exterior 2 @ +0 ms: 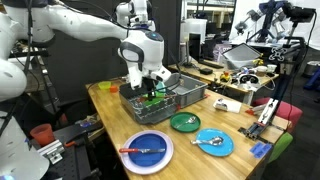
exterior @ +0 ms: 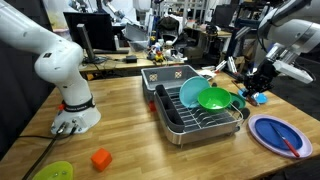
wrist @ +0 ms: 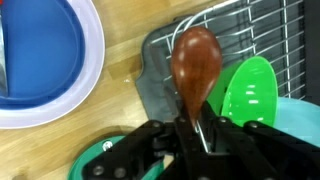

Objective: Put the wooden spoon on the drying rack

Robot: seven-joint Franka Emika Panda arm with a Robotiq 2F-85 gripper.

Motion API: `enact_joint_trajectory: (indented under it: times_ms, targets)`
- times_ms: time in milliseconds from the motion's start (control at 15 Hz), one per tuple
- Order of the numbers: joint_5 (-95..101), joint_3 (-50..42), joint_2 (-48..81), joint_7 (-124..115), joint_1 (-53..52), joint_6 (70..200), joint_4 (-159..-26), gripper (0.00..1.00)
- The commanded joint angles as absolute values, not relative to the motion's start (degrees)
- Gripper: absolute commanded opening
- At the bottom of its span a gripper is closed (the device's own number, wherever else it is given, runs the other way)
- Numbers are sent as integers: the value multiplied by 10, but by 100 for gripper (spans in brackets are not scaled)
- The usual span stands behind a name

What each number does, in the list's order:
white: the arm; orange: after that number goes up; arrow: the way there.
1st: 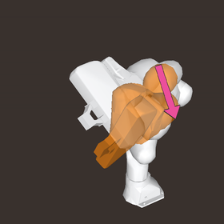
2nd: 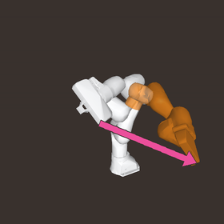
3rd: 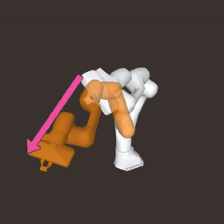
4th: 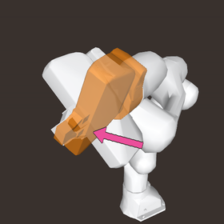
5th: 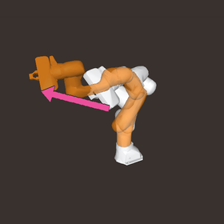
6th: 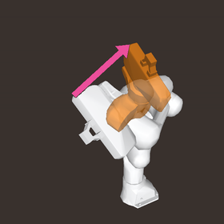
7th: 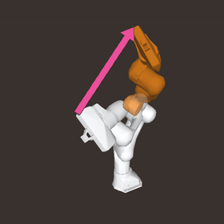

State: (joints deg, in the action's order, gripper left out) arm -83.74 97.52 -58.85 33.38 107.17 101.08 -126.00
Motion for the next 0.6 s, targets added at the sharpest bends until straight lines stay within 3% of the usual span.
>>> enact_joint_trajectory:
  times_ms: [0,200,267,533]
  targets:
    - [-798,947,-548,397,1031,995,-1301,4]
    - [-759,923,-529,420,1004,992,-1324,4]
    - [-764,942,-543,391,1015,1013,-1307,17]
    - [-754,933,-526,401,1006,1015,-1318,17]
